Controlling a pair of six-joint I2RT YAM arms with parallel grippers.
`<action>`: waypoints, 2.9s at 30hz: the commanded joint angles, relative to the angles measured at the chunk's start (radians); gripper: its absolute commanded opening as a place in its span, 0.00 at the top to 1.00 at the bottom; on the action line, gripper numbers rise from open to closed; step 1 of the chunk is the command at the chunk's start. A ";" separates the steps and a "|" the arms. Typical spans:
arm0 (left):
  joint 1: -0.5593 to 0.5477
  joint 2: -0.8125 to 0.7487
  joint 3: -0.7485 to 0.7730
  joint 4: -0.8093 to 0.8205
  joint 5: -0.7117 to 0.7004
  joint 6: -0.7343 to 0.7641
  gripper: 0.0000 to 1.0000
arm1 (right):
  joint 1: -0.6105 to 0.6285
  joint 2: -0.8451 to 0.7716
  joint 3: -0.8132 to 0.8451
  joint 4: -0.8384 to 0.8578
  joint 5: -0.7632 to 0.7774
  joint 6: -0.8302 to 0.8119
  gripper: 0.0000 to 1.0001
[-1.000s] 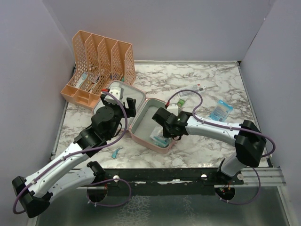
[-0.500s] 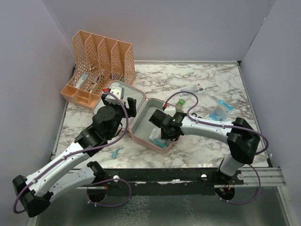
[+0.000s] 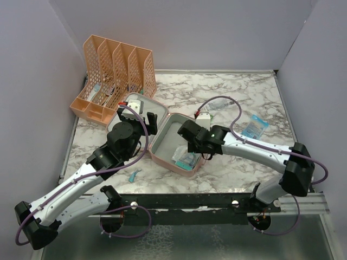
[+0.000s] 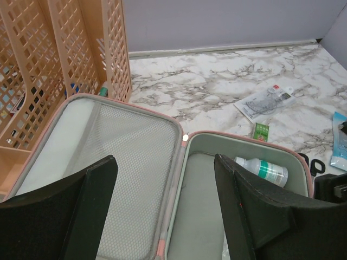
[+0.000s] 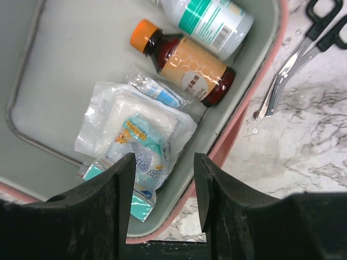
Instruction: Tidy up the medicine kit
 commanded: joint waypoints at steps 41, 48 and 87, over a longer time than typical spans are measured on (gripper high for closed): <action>-0.001 -0.003 -0.021 0.013 0.053 -0.009 0.25 | -0.941 -0.101 -0.316 0.434 -0.463 -0.454 0.53; -0.002 0.047 -0.027 0.023 0.080 -0.013 0.24 | -0.941 -0.098 -0.312 0.445 -0.461 -0.464 0.54; 0.000 0.063 -0.143 -0.859 0.161 -0.946 0.34 | -0.852 -0.133 -0.310 0.542 -0.605 -0.472 0.55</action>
